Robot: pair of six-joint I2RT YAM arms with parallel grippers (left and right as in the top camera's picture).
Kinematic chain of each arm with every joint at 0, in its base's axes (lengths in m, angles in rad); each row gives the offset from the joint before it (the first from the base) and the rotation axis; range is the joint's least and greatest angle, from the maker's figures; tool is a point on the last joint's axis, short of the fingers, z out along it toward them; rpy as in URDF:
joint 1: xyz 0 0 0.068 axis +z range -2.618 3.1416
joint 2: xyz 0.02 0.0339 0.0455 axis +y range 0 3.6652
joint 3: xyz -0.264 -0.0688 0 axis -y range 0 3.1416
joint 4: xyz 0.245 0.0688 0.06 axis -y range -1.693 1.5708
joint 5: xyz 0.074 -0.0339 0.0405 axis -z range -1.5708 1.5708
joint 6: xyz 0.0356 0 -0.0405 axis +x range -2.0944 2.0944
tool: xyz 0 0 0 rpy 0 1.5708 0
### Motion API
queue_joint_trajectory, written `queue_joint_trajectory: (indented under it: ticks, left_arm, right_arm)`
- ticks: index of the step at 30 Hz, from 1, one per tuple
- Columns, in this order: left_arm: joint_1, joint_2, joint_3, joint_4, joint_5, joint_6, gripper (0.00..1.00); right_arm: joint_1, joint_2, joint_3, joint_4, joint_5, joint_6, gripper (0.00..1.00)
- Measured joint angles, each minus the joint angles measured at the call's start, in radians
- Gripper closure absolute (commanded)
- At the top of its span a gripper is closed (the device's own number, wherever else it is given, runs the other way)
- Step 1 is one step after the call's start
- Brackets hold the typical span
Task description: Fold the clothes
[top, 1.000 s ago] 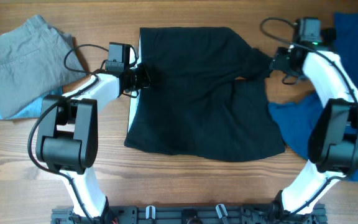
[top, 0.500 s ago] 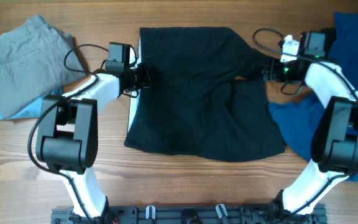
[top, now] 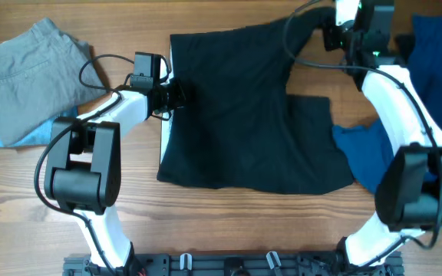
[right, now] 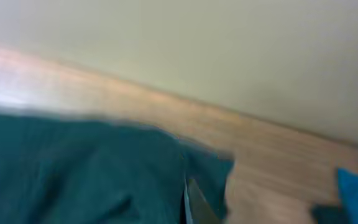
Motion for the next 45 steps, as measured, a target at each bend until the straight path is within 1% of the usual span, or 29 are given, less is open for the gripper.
queue_joint_trajectory:
  ticks: [2,3,5,8,9,10,12,13,14,15,16,17,18,19,21,24,28,31,33,35,38,39,40,41,43,45]
  left_arm:
    - [0.0,0.0,0.0,0.0,0.0,0.0,0.78]
    - [0.0,0.0,0.0,0.0,0.0,0.0,0.78]
    - [0.0,0.0,0.0,0.0,0.0,0.0,0.78]
    - [0.0,0.0,0.0,0.0,0.0,0.0,0.78]
    - [0.0,0.0,0.0,0.0,0.0,0.0,0.78]
    - [0.0,0.0,0.0,0.0,0.0,0.0,0.78]
    - [0.0,0.0,0.0,-0.001,0.0,0.0,0.78]
    - [0.0,0.0,0.0,-0.001,0.0,0.0,0.78]
    - [0.0,0.0,0.0,-0.001,0.0,0.0,0.78]
    - [0.0,0.0,0.0,-0.001,0.0,0.0,0.78]
    - [0.0,0.0,0.001,-0.001,0.001,0.0,0.78]
    - [0.0,0.0,0.001,-0.001,0.0,0.0,0.78]
    - [0.0,0.0,0.001,-0.002,0.001,0.0,0.78]
    - [0.0,0.0,0.001,-0.003,0.001,0.0,0.78]
    - [0.0,0.0,0.002,-0.004,0.0,0.0,0.78]
    - [0.0,0.0,0.002,-0.003,0.0,0.0,0.78]
    - [0.0,0.0,0.002,-0.003,0.001,0.0,0.78]
    - [0.0,0.0,0.002,-0.003,0.001,0.0,0.78]
    - [0.0,0.0,0.002,-0.003,0.0,0.0,0.78]
    - [0.0,0.0,0.002,-0.004,0.0,0.0,0.78]
    - [0.0,0.0,0.002,-0.004,0.001,0.0,0.78]
    - [0.0,0.0,0.002,-0.003,0.001,0.0,0.78]
    - [0.0,0.0,0.002,-0.004,0.001,0.0,0.78]
    - [0.0,0.0,0.002,-0.004,0.001,0.0,0.78]
    - [0.0,0.0,0.002,-0.003,0.001,0.0,0.78]
    - [0.0,0.0,0.002,-0.004,0.001,0.0,0.78]
  right_arm:
    - [-0.008,-0.005,0.021,-0.185,0.034,-0.069,0.7]
    - [-0.02,0.018,0.019,-0.283,0.075,-0.095,0.69]
    - [-0.035,0.071,0.019,-0.376,0.145,-0.096,0.69]
    - [-0.057,0.164,0.015,-0.481,0.275,-0.029,0.71]
    - [-0.069,0.177,0.014,-0.506,0.331,0.035,0.71]
    - [-0.078,0.178,0.014,-0.513,0.36,0.07,0.68]
    - [-0.105,0.178,0.014,-0.531,0.393,0.166,0.66]
    - [-0.118,0.178,0.014,-0.534,0.391,0.208,0.61]
    - [-0.13,0.177,0.014,-0.53,0.37,0.238,0.47]
    - [-0.145,0.176,0.014,-0.502,0.303,0.268,0.45]
    - [-0.152,0.175,0.015,-0.465,0.221,0.285,0.45]
    - [-0.154,0.175,0.015,-0.423,0.093,0.302,0.45]
    - [-0.158,0.172,0.022,-0.35,0.004,0.316,0.46]
    - [-0.158,0.172,0.022,-0.275,-0.093,0.361,0.46]
    - [-0.156,0.17,0.025,-0.154,-0.252,0.526,0.46]
    - [-0.155,0.165,0.027,-0.043,-0.369,0.75,0.47]
    - [-0.128,0.166,0.027,-0.071,-0.381,0.842,0.46]
    - [-0.087,0.208,0.029,-0.069,-0.374,0.859,0.46]
    - [-0.058,0.283,0.029,-0.076,-0.371,0.865,0.47]
    - [-0.047,0.341,0.029,-0.129,-0.344,0.871,0.47]
    - [-0.045,0.344,0.045,-0.182,-0.306,0.871,0.46]
    - [-0.043,0.344,0.049,-0.193,-0.294,0.872,0.55]
    - [-0.041,0.344,0.051,-0.197,-0.286,0.874,0.76]
    - [-0.039,0.344,0.051,-0.201,-0.271,0.875,0.9]
    - [-0.041,0.345,0.049,-0.202,-0.235,0.882,0.9]
    - [-0.049,0.348,0.047,-0.192,-0.224,0.882,0.96]
